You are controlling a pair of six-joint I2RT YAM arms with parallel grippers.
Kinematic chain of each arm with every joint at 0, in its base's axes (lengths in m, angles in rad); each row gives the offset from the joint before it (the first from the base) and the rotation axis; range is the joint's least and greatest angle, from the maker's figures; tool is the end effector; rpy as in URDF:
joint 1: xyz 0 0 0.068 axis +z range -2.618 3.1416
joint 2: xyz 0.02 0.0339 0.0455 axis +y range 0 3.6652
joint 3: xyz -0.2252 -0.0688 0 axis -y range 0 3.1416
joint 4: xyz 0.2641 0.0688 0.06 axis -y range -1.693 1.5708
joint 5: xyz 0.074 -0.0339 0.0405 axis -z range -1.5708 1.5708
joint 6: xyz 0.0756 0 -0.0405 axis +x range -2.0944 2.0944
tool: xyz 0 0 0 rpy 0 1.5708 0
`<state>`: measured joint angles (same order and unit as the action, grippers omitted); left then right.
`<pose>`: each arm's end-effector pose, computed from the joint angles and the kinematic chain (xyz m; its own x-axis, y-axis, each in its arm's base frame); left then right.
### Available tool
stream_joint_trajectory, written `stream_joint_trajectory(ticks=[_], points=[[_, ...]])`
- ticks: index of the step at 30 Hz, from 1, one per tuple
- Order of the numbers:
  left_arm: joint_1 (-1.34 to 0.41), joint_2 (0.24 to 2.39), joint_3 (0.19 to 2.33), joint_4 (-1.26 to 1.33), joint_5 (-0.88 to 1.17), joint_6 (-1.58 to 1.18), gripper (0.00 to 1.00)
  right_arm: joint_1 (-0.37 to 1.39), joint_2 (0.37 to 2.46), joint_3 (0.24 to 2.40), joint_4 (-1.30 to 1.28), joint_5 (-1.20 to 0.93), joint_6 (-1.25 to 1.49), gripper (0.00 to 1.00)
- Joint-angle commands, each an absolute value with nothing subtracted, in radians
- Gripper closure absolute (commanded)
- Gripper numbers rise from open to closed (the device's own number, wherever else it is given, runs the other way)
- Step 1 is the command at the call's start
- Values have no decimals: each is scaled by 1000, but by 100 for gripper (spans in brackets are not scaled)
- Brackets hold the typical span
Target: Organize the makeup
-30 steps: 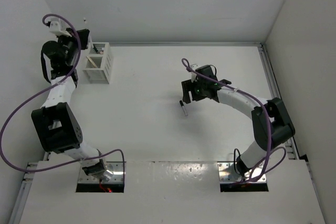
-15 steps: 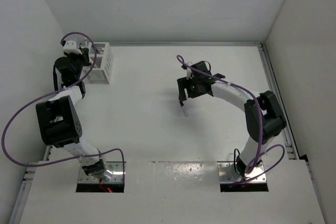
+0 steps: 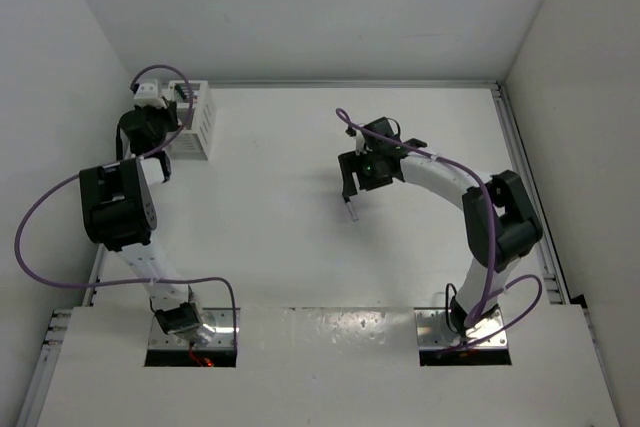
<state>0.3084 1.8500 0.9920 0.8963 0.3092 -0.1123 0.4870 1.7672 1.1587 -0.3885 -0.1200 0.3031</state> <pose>0.4320 0.1135 0.1750 0.0362 -0.1005 -0.9943 0.0047 0.9949 -0.1004 0.3456 0.1932 0.1074 -0.8642 -0.1223 -0.4881 -0.2767 0.9257 0.2580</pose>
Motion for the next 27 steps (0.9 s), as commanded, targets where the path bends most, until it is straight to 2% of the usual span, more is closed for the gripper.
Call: stream_joint_trajectory(ticks=[1,6,7,10,20,24,27], points=[[298,1881,1061,956,331,-97,100,489,1778,1206,-414,-103,316,29],[298,1884,1005,946,353,-107,100,514,1812,1230,-449,-71,345,29],[298,1884,993,946,363,-107,93,517,1819,1230,-452,-66,345,29],[307,1859,962,910,382,-107,80,543,1847,1233,-468,-41,348,29],[316,1841,951,858,382,-77,46,563,1908,1244,-520,-2,367,36],[316,1821,1002,787,425,-77,43,571,1925,1247,-531,0,371,40],[316,1799,1026,729,469,-77,43,572,1942,1239,-523,-2,370,50]])
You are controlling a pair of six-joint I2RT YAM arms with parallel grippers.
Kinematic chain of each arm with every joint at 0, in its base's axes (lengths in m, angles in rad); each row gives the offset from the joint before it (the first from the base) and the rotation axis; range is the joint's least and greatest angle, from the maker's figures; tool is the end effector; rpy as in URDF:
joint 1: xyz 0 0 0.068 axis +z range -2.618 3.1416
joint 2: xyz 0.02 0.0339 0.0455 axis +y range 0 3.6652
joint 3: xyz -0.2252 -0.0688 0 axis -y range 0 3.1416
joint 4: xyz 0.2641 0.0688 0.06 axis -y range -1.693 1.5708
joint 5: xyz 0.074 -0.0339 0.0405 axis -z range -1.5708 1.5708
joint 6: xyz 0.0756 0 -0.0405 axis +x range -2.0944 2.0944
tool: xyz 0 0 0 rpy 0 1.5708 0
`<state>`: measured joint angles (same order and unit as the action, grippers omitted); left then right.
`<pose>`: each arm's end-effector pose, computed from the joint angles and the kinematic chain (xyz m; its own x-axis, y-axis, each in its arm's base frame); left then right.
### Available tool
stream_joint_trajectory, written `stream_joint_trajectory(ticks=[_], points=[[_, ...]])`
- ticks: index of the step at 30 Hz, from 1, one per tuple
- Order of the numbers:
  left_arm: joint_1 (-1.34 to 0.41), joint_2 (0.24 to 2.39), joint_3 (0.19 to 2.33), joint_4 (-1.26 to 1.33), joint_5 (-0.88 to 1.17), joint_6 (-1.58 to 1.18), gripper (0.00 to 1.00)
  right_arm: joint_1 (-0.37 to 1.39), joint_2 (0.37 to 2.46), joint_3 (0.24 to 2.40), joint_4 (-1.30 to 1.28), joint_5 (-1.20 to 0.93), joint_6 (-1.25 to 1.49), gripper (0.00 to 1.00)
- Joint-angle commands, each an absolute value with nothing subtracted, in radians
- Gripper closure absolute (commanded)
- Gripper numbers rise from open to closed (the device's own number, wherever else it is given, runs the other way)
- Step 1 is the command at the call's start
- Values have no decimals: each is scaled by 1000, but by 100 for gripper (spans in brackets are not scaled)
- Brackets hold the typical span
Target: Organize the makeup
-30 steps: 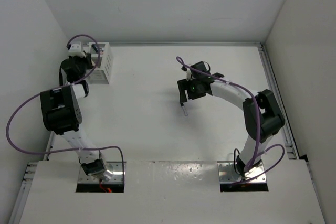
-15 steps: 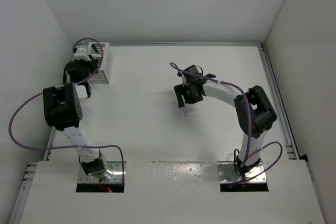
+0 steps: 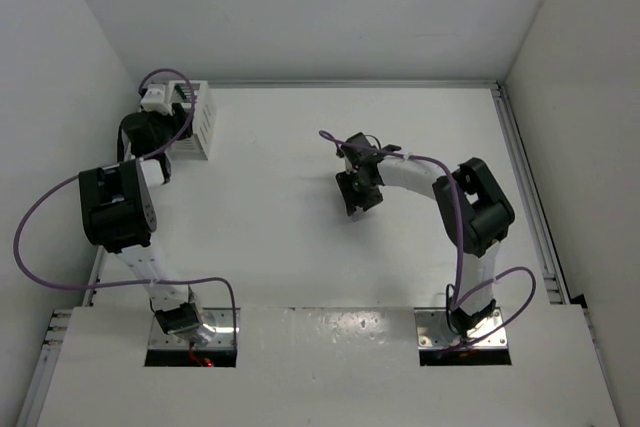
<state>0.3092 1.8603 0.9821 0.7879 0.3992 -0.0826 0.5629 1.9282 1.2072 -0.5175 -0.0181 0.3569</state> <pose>0.4301 0.1066 0.1514 -0.0929 -0.1095 -0.9896 0.0810 0.9898 -0.1171 0.3253 0.2069 0.0538 -0.9372 -0.1783 -0.2997 -0.2253 0.9656 0.1300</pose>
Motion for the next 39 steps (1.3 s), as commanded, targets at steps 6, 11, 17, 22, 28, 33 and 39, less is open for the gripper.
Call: stream_joint_trajectory(ticks=[6,11,17,22,28,33,39], points=[[316,1750,1117,598,523,-37,42,572,1974,1244,-512,-11,353,87],[316,1711,1169,485,621,-17,42,557,1939,1236,-477,-46,293,100],[316,1657,1253,330,825,32,42,551,1795,1229,-344,-224,146,100],[258,1621,1331,28,1241,199,41,551,1664,1239,-120,-489,135,100],[134,1574,1331,-178,1442,264,36,597,1660,1291,52,-627,166,100],[40,1536,1322,-199,1402,245,28,617,1689,1324,141,-643,189,100],[-14,1526,1302,-199,1373,201,27,644,1686,1316,170,-638,192,100]])
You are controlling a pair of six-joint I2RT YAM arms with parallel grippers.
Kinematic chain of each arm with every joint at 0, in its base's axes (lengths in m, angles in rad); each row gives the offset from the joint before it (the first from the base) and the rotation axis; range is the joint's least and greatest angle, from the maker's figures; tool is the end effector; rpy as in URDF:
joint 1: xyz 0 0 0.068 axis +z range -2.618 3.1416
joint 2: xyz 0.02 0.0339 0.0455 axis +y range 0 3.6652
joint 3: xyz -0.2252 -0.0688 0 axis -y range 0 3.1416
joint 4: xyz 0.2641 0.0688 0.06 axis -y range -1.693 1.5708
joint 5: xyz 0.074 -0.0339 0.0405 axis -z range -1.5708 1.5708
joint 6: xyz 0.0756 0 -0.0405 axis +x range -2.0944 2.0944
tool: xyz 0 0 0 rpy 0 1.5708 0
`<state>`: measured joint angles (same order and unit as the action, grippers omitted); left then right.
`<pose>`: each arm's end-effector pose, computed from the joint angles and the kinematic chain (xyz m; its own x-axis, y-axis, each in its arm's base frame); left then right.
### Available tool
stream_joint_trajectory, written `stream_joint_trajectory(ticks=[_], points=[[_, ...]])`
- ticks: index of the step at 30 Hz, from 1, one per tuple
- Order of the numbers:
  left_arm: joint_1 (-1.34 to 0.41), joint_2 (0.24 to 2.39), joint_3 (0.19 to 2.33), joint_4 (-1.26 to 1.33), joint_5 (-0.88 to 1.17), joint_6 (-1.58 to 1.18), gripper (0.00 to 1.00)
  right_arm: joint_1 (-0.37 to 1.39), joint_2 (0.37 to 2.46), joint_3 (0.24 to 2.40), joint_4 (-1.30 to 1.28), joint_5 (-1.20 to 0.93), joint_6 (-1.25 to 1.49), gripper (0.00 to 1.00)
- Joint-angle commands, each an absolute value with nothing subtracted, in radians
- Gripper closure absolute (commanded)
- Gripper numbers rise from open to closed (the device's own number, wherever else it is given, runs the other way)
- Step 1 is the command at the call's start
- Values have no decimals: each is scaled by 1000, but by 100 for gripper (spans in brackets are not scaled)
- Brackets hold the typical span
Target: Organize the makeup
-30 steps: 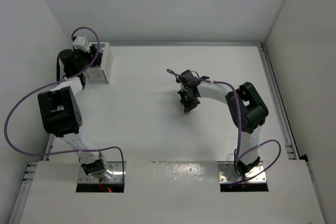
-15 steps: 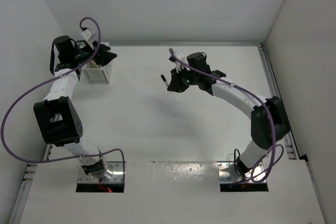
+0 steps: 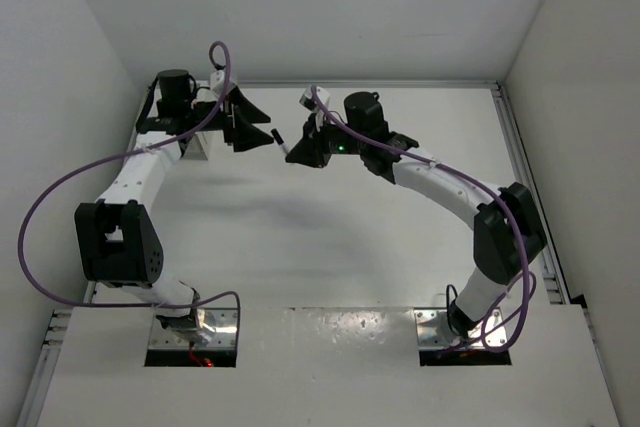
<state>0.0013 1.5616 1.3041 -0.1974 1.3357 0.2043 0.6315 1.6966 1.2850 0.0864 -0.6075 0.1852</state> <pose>0.3710 -0.0730 0.2892 -0.2531 0.0469 -0.9663 0.9443 0.2293 -0.2362 0.3323 0.2965 0.2428 -0.4231 -0.1222 -0.8978 -0.8581 0.3723 0.3537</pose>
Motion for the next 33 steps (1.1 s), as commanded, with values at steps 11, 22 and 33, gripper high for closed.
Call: stream_joint_trajectory(ticks=[11,22,33], points=[[-69,1517,1302,-199,1408,172,31,657,1672,1292,167,-598,183,100],[-101,1517,1293,-199,1393,152,100,661,1667,1284,156,-572,175,100],[-78,1517,1293,-89,1193,71,100,661,1672,1290,65,-364,175,0]])
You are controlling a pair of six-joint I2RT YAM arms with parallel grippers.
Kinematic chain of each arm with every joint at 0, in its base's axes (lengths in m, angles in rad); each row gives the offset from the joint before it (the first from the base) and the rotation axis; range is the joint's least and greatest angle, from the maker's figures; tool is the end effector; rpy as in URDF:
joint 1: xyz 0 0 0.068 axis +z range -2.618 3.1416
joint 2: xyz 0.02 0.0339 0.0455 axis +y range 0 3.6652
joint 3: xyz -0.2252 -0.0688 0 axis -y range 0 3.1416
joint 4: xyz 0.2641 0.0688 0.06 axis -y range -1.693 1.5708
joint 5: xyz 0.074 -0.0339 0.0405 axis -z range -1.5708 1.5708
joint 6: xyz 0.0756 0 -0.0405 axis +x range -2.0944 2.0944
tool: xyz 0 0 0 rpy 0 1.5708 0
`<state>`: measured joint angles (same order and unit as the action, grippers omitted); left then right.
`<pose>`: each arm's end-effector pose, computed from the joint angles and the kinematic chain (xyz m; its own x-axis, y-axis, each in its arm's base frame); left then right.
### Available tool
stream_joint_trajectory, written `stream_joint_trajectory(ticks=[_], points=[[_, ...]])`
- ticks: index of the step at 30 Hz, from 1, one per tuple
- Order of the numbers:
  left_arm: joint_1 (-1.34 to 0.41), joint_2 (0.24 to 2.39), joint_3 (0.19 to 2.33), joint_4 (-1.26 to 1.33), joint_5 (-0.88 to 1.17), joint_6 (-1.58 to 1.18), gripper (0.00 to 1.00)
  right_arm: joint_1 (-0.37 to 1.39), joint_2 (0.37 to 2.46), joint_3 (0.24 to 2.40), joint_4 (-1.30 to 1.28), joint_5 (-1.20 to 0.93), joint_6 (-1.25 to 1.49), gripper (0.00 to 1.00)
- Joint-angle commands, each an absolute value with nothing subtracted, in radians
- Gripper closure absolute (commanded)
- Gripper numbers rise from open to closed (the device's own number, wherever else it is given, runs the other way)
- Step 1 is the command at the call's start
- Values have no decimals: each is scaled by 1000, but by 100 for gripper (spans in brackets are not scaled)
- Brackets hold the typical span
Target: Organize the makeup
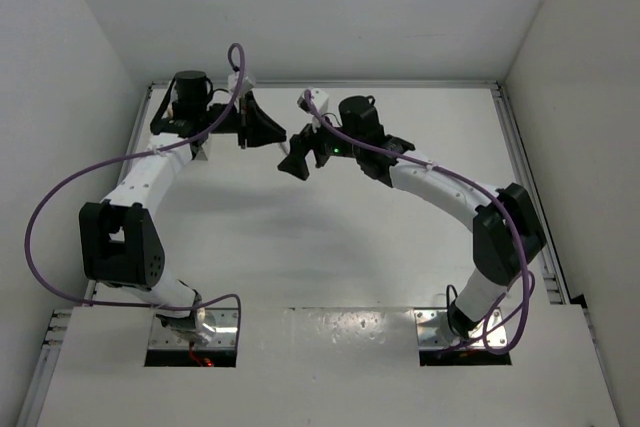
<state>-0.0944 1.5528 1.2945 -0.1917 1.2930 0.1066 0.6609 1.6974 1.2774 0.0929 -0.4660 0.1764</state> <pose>0.3634 -0.1074 0.2880 -0.3361 0.0611 -0.9398 0.9290 0.1859 -0.3201 0.3329 0.3019 0.2385 -0.4049 -0.1162 -0.9069 -0.8260 0.4718 0.3083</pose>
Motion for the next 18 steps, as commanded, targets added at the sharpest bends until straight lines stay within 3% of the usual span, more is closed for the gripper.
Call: stream_joint_trajectory(ticks=[1,6,10,13,18], points=[[-78,1517,1293,-63,1157,55,100,658,1674,1292,54,-323,173,0],[1,1569,1347,55,829,60,100,643,1667,1295,-51,-163,172,0],[50,1652,1413,157,397,132,100,627,1669,1279,-78,-150,164,0],[104,1748,1475,251,252,169,100,620,1687,1284,-103,-156,149,0],[181,1948,1659,278,199,160,100,606,1727,1327,-152,-167,146,0]])
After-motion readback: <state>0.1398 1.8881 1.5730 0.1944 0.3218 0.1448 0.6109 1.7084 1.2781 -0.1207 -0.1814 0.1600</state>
